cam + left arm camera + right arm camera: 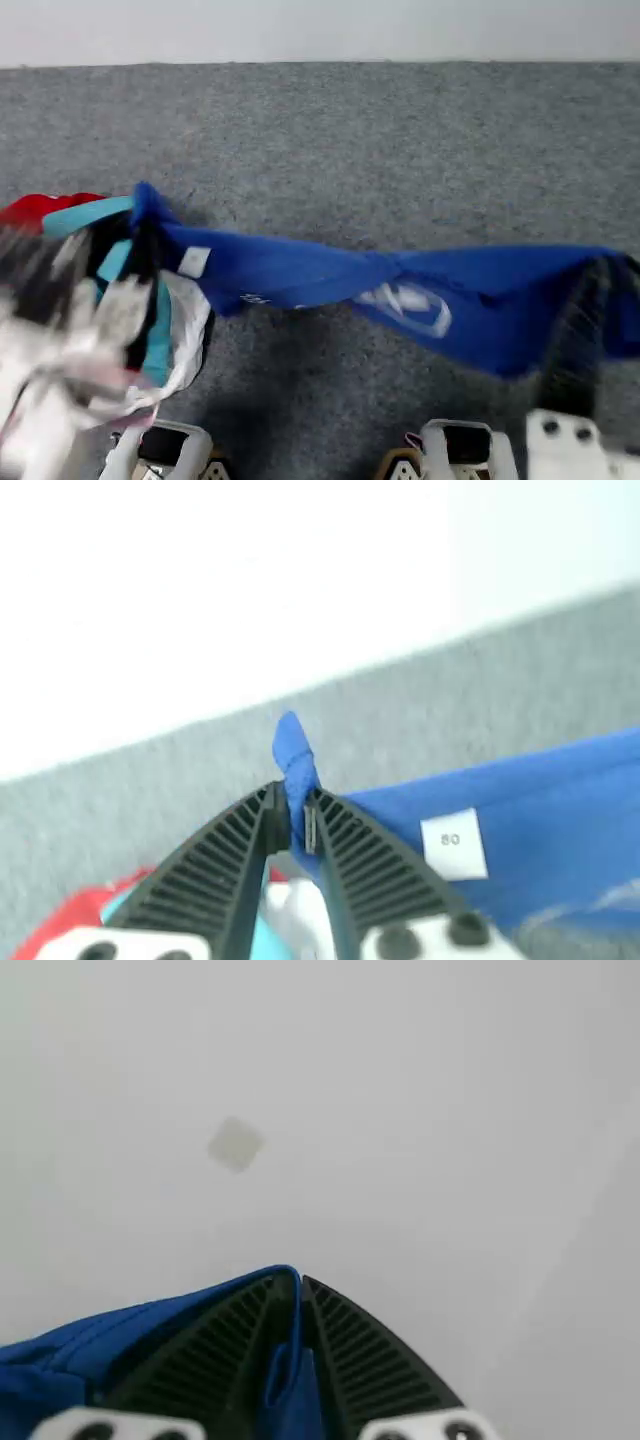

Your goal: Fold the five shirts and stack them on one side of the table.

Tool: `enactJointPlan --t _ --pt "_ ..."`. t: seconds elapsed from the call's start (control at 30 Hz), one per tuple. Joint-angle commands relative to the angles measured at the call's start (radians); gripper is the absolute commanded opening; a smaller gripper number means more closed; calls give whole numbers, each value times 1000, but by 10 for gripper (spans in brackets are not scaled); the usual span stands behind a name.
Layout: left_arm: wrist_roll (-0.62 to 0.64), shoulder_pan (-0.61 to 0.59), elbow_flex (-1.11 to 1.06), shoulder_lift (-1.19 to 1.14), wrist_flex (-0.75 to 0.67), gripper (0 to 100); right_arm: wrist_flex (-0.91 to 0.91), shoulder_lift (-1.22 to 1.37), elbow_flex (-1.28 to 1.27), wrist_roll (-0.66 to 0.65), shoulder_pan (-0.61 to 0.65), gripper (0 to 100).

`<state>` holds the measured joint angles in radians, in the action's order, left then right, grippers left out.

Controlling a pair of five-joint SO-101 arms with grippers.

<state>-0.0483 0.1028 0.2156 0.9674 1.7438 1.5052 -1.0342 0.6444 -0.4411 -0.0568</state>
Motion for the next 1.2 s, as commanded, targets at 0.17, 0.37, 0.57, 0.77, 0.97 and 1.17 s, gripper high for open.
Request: enactJointPlan --t 0.17,0.37,0.57,0.77,0.97,1.17 --pt "41 -83 71 64 11 11 -7 10 87 18 -140 9" --pt "46 -84 -39 63 -31 11 -21 12 -60 21 -140 9" --pt "46 -92 -338 61 -219 11 -150 12 -351 20 -139 9" --pt "41 -94 -570 -11 -480 11 -415 13 -704 20 -139 9" --pt "46 -94 -530 -308 -667 11 -684 81 -887 23 -134 9" --pt "48 -94 -243 -589 -684 11 -874 248 -845 21 -73 9"
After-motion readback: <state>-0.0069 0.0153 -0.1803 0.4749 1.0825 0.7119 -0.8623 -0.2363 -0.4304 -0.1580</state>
